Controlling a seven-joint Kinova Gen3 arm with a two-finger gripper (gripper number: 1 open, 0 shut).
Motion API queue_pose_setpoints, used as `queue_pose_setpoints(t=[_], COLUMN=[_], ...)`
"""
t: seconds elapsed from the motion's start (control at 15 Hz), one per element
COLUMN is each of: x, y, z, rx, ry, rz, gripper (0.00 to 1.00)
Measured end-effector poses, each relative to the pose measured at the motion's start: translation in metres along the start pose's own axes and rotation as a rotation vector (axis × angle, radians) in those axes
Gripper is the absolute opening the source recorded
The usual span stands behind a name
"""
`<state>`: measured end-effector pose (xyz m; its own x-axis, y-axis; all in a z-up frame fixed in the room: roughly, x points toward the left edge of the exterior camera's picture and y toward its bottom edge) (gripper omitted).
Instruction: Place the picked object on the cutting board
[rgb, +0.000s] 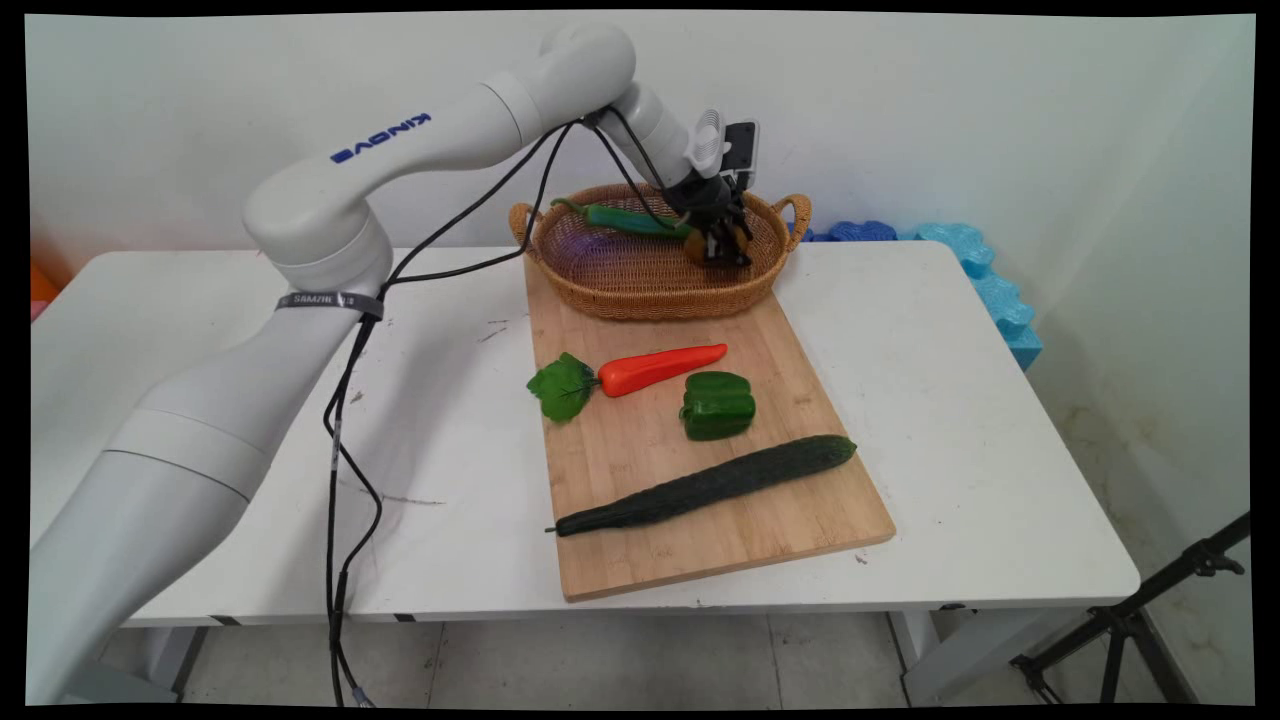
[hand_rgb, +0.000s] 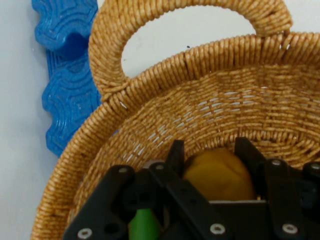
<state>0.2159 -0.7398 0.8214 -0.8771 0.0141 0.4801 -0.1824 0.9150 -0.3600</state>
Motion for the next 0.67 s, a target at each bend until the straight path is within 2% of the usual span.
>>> queue_pose_setpoints(t=[0.67], x=[0.014], y=[0.007], z=[-0.041], rx=[0.035], ry=[-0.001], rz=[-0.059], gripper=[0.00])
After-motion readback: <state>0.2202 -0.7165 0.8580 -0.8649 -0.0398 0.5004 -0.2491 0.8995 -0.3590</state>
